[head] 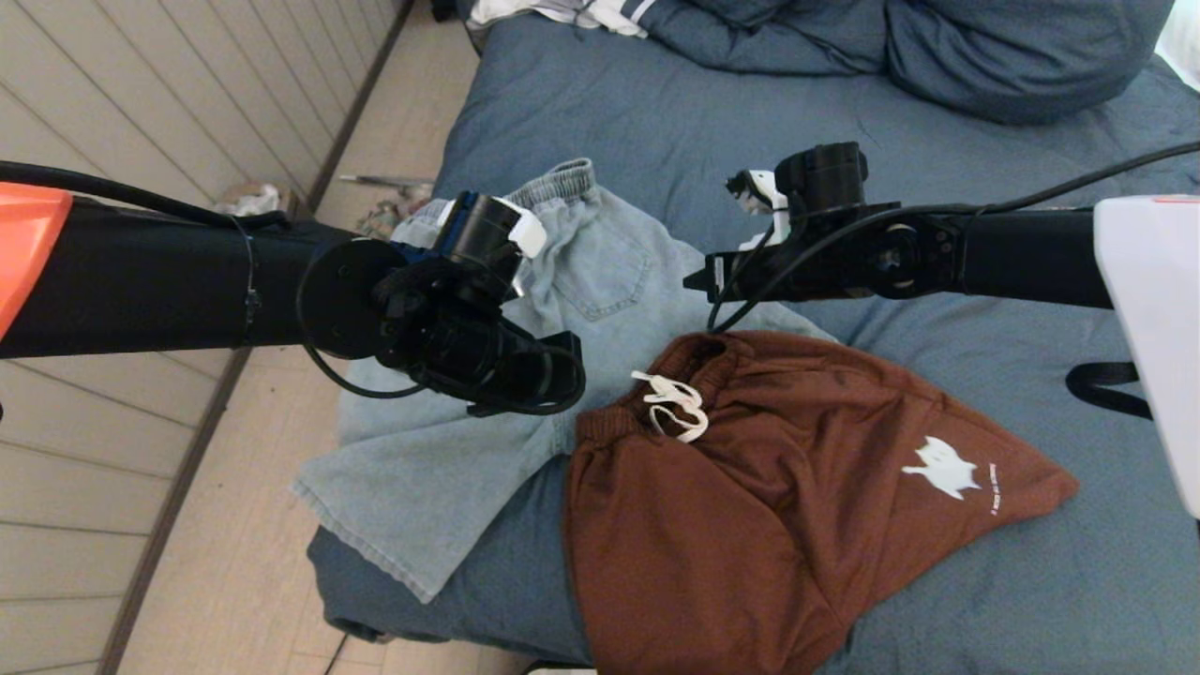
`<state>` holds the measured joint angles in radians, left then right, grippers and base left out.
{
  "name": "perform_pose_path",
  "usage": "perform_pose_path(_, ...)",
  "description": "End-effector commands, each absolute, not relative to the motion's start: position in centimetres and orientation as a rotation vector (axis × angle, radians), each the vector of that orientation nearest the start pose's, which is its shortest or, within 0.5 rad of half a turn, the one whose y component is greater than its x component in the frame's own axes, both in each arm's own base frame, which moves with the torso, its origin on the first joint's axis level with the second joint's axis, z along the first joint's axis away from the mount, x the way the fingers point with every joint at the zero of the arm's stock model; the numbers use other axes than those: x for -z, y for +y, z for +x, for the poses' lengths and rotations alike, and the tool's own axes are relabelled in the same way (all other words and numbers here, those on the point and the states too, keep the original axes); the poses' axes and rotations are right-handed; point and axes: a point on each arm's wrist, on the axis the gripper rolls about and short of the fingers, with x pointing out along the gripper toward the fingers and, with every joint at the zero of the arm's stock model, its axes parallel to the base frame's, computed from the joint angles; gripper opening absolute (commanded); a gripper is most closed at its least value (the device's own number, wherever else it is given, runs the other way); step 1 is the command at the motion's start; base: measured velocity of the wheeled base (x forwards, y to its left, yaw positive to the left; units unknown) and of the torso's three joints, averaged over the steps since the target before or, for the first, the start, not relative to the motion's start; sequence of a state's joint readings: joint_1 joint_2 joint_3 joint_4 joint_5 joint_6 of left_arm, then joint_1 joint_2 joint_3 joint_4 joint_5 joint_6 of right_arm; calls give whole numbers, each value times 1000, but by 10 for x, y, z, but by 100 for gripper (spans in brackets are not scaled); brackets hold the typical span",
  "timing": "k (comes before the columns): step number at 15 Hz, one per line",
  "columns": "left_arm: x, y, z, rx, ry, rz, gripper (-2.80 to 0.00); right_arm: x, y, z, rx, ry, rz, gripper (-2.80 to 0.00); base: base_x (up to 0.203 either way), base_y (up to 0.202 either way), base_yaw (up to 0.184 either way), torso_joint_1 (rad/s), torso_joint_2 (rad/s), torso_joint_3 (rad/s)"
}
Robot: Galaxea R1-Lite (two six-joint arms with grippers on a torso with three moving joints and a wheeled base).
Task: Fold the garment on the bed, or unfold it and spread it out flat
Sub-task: Unford the brown shorts
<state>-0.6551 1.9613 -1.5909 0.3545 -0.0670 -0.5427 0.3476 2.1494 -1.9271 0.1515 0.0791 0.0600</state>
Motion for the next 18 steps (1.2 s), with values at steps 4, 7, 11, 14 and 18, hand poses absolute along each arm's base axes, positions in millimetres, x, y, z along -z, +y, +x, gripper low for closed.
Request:
perform_pose_path(4, -219, -233, 300, 478, 868, -289, -280, -234, 163, 402, -437, 463, -17, 0, 0, 0, 0, 0, 0, 0)
perform_pose_path(7, -217, -234, 298, 480, 876, -285, -280, -232, 150, 381, -438, 495, -70, 0, 0, 0, 0, 0, 0, 0)
perform_pose_path(11, -213, -236, 300, 480, 886, -279, -280, -221, 142, 375, -428, 539, -93, 0, 0, 0, 0, 0, 0, 0)
perform_pose_path(14, -212, -237, 299, 483, 888, -278, -280, -209, 144, 383, -425, 566, -96, 0, 0, 0, 0, 0, 0, 0)
perform_pose_path(18, -210, -239, 300, 484, 889, -275, -280, -193, 147, 396, -421, 576, -98, -280, 0, 0, 0, 0, 0, 0)
